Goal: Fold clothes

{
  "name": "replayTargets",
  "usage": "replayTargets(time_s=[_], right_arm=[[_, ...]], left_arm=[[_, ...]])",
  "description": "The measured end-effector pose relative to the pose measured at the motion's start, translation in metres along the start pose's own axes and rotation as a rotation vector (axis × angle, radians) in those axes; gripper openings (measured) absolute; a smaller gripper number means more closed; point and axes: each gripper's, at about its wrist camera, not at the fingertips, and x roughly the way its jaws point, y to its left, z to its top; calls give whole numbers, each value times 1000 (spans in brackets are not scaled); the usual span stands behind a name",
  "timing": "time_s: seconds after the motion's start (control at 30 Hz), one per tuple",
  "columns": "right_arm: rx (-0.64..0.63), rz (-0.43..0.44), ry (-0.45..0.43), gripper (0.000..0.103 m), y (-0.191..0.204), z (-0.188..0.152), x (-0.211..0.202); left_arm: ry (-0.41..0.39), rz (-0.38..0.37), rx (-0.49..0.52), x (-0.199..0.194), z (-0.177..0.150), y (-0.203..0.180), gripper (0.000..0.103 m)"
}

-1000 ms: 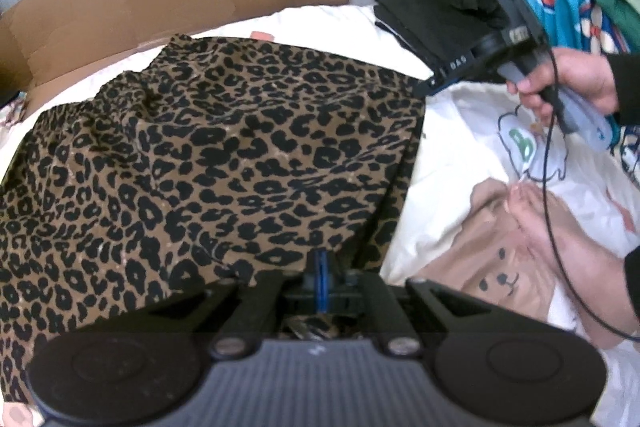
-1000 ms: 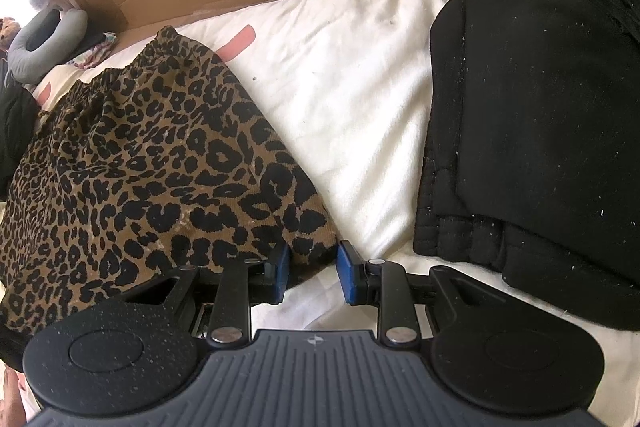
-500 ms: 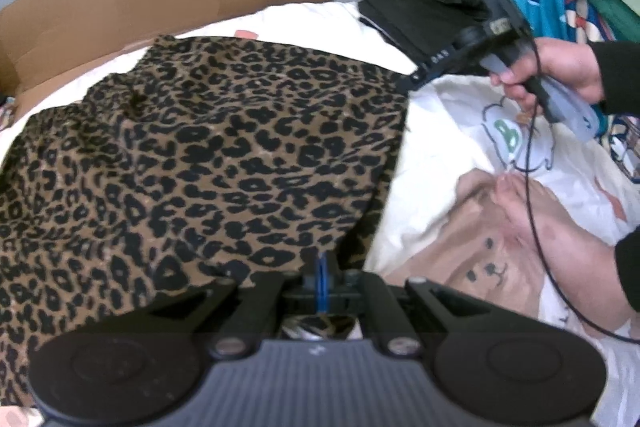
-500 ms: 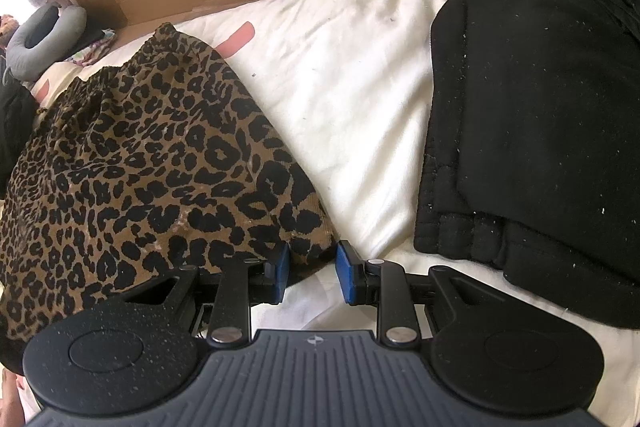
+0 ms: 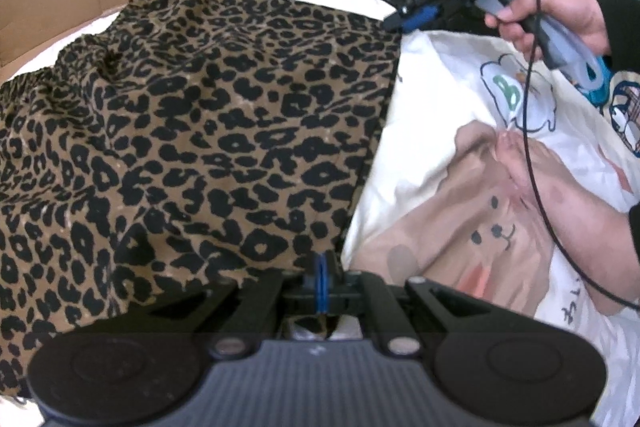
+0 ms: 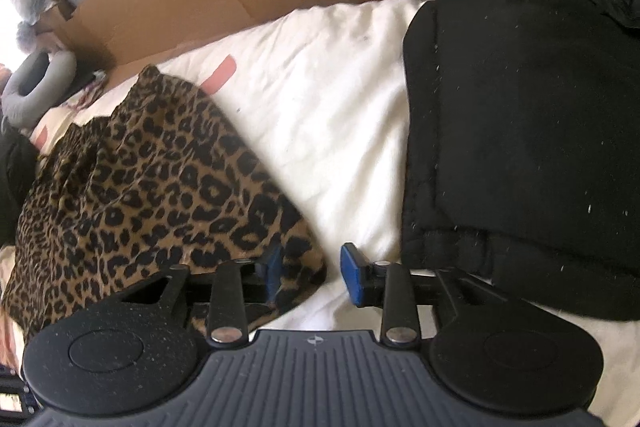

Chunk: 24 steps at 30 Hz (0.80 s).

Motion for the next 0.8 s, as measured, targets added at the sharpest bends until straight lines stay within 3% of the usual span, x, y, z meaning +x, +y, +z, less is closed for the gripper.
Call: replayTargets(time_s=[0.27,0.3,0.37,0.43,0.63,0.73,0.8], right_arm=[[-20,57,43,40,8,-3,16],[-26,61,48,36,10,-3,17],[-63,40,43,9,16,-3,15],[-73,30,34,5,16,-2,11],[-62,-51,19,2,11,1,5],[-54,-48,14,2,9,1,3],[-58,-42,8,2,9,0,2]], left_arm=[[-4,-14,-37,-1,3,4,1],[-8,-18,-35,-1,3,3,1],[-10,-28,-31,-1,4,1,1],[-9,-55,-32,-1,4,-1,0],[-28,-80,32,-7,-1,-16,0],[-38,-63,12,-15,1,-10,0],[-46,-38,-16,-22,3,-3,6]])
